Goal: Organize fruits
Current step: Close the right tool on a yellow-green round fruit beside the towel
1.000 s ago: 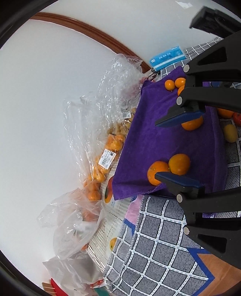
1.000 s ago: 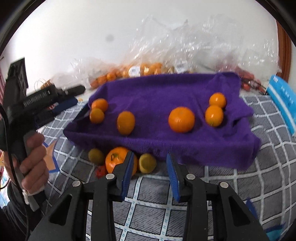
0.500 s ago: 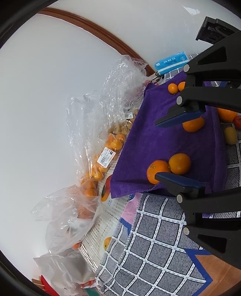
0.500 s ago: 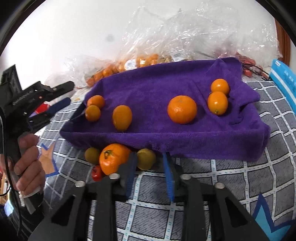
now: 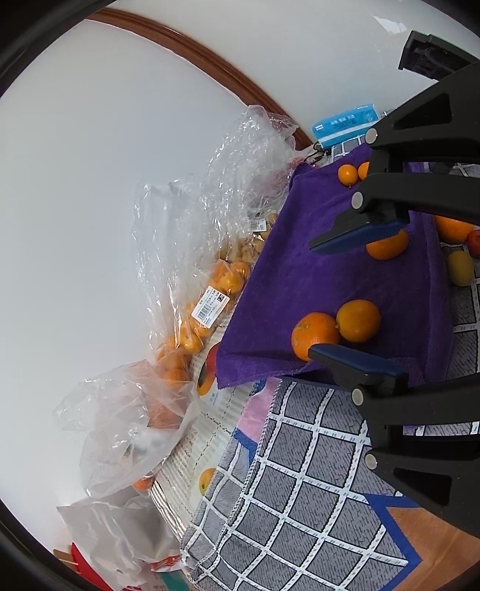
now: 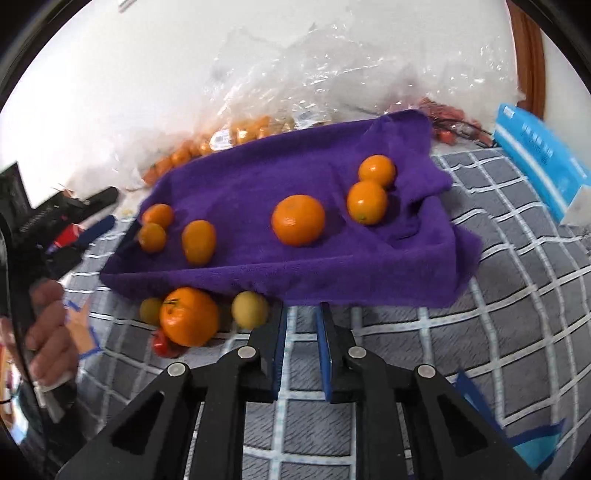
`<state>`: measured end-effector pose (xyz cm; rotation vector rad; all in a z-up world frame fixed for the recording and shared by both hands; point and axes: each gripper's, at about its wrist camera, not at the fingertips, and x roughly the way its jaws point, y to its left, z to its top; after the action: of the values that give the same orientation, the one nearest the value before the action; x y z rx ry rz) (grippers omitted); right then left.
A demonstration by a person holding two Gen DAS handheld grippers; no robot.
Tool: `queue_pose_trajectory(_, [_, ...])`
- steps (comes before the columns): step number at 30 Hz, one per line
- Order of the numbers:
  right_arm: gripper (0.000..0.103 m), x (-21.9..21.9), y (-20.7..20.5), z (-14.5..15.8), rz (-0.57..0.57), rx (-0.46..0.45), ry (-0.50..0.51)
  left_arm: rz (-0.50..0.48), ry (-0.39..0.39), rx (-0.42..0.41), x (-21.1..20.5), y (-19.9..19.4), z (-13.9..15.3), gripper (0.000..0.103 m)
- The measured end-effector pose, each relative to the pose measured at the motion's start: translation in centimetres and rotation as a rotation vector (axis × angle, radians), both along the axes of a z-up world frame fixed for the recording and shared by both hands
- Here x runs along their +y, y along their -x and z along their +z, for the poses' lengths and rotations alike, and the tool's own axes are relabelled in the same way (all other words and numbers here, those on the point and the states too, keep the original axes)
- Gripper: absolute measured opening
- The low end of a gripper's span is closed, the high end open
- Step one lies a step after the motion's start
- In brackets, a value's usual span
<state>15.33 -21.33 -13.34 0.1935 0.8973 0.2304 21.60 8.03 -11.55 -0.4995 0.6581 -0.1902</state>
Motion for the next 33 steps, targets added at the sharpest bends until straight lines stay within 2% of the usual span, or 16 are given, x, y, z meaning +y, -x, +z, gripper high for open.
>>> queue_pose_trajectory(2, [0.02,0.7,0.3,0.3,0.031,-0.027,-0.009,0.004,-0.006,-0.001,0.0,0.0,0.0,0.048])
queue_pose_trajectory(5, [0.03,1.7,0.2,0.3,0.067,-0.036,-0.016,0.004,-0.003,0.007,0.0,-0.1,-0.1,0.048])
queue_pose_trajectory(12, [0.031,2.5,-1.1,-1.3,0.069,0.019,0.013,0.0,0.003,0.004,0.1,-0.1,-0.1,0.048])
queue_pose_trajectory(14, [0.028,2.3,-1.3,-1.5,0.077,0.034,-0.015,-0.002,0.004,0.007,0.1,-0.1,-0.1,0.048])
queue_pose_trajectory(15, [0.022,2.2,-1.2,-1.3,0.081,0.027,-0.021,-0.002,0.003,0.008,0.1,-0.1,-0.1,0.048])
queue_pose_trajectory(19, [0.022,1.4,0.4,-0.2,0.051,-0.02,0.065,0.006,-0.006,0.004,0.1,-0.2,-0.2,0.048])
queue_pose_trajectory(23, [0.022,0.0,1.3,-0.6,0.031,0.011,0.109,-0.009,0.013,0.01,0.1,-0.3,-0.3,0.048])
queue_pose_trajectory(26, [0.025,-0.2,1.2,-1.5,0.035,0.035,0.082,-0.004,-0.026,-0.003,-0.3,-0.2,-0.3,0.048])
queue_pose_trajectory(28, [0.028,0.2,1.1,-1.6,0.034,0.02,0.108,0.001,-0.046,-0.008,-0.5,-0.2,-0.3,0.048])
queue_pose_trajectory(33, [0.028,1.0,0.4,-1.9,0.039,0.001,0.153,0.0,-0.053,0.0,-0.4,-0.4,-0.7,0.048])
